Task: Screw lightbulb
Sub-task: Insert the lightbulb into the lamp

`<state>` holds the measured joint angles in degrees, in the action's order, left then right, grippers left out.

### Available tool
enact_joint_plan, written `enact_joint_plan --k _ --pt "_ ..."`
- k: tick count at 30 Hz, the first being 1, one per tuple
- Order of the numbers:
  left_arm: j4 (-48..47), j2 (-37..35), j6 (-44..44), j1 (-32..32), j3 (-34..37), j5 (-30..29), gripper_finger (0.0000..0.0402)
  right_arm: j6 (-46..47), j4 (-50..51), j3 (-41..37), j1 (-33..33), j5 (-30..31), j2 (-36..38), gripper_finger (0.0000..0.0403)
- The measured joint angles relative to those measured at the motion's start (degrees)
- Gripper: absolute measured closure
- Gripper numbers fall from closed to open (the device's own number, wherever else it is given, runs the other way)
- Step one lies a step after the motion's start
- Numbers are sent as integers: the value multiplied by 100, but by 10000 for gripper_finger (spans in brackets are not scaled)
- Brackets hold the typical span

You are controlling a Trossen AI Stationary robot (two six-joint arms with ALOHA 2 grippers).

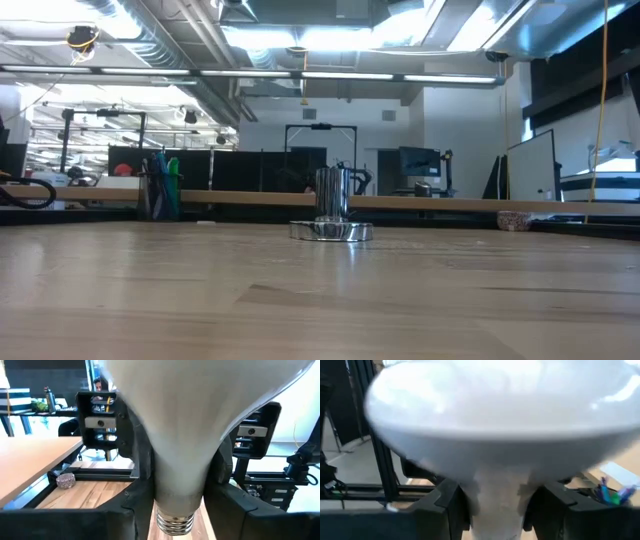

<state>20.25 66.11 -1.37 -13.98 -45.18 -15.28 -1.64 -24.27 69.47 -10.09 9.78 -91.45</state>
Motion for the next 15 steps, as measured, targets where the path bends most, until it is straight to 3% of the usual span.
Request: enact_joint_plan --k 8,15 --pt "-833 4 -141 175 19 23 152 -67 983 26 -7 248 1200 239" --pt "-985 109 -297 573 308 -261 138 -195 2424 6 -4 1040 2100 240"
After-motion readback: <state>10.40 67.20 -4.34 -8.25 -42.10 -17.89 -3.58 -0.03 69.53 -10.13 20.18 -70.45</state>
